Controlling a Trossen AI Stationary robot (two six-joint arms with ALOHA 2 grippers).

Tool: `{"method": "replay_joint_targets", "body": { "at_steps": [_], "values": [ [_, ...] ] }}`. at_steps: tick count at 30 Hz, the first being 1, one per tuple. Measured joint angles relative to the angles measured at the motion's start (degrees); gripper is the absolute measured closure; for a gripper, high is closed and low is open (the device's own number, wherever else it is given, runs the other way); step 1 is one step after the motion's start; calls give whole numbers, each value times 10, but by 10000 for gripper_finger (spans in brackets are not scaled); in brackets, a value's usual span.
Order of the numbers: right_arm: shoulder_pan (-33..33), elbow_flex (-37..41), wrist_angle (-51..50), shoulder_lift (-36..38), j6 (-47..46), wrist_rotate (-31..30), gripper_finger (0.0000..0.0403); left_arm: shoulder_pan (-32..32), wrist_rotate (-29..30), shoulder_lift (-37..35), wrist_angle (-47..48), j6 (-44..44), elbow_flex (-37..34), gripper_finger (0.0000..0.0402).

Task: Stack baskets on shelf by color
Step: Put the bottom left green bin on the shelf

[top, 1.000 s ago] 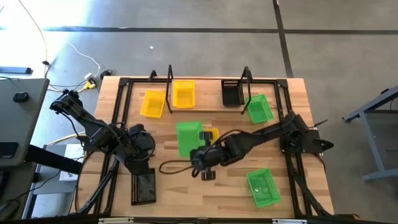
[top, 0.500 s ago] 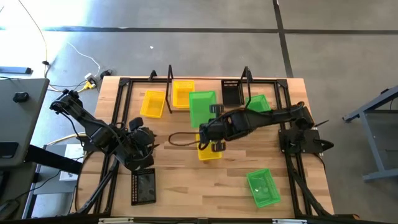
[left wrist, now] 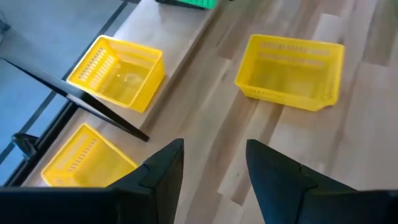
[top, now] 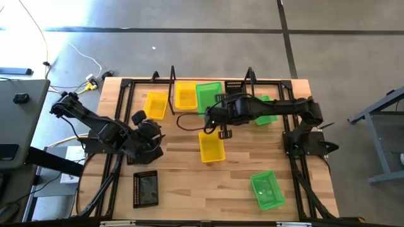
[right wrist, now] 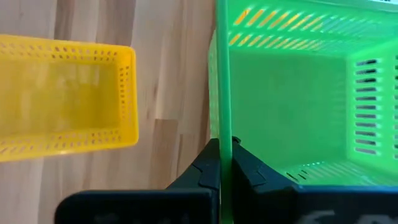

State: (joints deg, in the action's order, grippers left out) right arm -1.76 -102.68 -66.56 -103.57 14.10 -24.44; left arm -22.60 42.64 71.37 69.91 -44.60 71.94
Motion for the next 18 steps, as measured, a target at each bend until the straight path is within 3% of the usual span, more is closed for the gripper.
{"method": "replay_joint_targets", "body": {
  "at_steps": [6, 18],
  "values": [
    [50, 99, 126, 49, 27, 40, 403, 27, 0, 0, 1, 3, 0, 238],
    [145, 223, 269, 50, 87, 109, 403, 57, 0, 0, 2, 3, 0, 238]
  ]
}}
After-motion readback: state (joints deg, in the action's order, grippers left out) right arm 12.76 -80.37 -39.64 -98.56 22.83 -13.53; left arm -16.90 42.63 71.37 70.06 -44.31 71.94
